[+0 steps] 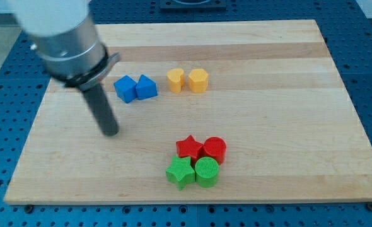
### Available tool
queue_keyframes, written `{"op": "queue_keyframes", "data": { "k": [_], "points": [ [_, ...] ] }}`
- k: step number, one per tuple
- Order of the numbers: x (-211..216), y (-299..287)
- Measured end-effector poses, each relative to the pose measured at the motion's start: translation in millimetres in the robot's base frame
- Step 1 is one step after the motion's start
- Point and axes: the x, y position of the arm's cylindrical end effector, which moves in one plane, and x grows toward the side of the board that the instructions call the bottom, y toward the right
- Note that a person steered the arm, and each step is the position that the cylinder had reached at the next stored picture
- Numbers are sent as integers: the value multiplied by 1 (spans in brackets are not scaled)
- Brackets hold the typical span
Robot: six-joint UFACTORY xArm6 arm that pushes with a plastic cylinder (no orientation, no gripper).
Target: Point your arm at green star
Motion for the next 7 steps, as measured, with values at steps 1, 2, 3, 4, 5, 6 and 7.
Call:
{"op": "queue_keyframes", "data": {
  "k": [1,2,3,4,5,6,7],
  "points": [
    [-22,100],
    [-13,221],
    [43,308],
    [116,323],
    [135,294],
    [133,225],
    [126,157]
  ]
}}
